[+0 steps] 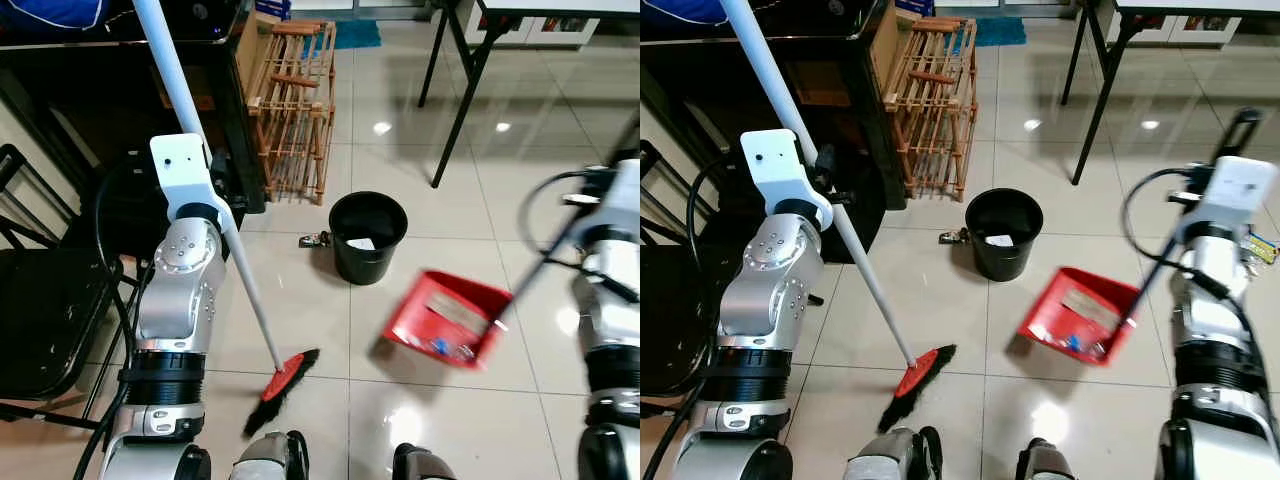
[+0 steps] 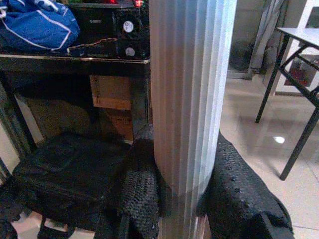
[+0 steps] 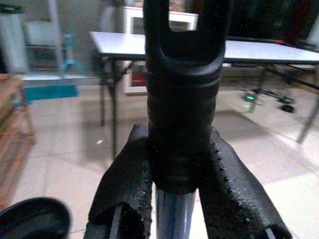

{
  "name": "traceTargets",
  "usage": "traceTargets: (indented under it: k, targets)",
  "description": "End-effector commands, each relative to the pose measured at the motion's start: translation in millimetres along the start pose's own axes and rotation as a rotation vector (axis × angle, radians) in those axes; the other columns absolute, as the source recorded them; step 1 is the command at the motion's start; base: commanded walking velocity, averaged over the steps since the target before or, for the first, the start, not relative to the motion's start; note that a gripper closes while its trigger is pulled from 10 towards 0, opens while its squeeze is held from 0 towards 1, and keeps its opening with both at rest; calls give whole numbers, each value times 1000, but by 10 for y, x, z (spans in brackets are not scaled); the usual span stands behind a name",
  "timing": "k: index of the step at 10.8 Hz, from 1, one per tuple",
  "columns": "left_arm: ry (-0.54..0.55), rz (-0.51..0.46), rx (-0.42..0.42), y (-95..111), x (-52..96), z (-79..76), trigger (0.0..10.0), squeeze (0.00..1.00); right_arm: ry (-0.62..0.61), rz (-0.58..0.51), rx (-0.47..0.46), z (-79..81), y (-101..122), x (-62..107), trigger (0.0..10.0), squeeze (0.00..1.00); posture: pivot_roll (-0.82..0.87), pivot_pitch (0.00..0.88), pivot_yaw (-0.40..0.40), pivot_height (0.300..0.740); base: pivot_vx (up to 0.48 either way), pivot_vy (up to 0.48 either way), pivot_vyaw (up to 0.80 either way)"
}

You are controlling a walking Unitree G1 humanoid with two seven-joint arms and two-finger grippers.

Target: Sweep floor

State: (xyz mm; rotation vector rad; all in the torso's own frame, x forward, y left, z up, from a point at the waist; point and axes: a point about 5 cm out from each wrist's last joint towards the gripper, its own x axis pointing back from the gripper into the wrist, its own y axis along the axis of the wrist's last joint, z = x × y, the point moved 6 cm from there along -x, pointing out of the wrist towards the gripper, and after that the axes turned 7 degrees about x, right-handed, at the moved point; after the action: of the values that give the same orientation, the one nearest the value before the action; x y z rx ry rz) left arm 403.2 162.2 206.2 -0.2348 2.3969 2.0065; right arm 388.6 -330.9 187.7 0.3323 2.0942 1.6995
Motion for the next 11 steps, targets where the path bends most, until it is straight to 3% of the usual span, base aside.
traceTargets:
  k: [1,2,5,7,11]
  targets:
    - [-1,-40,4,107,-26,-28,10000,0,-68,-33,-31,-171,156,-63,10000,0,-34,83,47,740,0,0,0]
    - [-5,-38,10,94,-27,-48,10000,0,-179,-7,-135,-380,146,-98,10000,0,-35,78,47,740,0,0,0]
    - [-9,-39,14,97,-35,-53,10000,0,-271,10,-235,-622,128,-113,10000,0,-37,71,55,740,0,0,0]
    - [-16,-39,12,101,-46,-66,10000,0,-299,6,-245,-743,128,-102,10000,0,-38,68,64,740,0,0,0]
    - [-31,-33,17,95,-57,-105,10000,0,-417,-38,-210,-1148,238,-45,10000,0,-45,71,69,740,0,0,0]
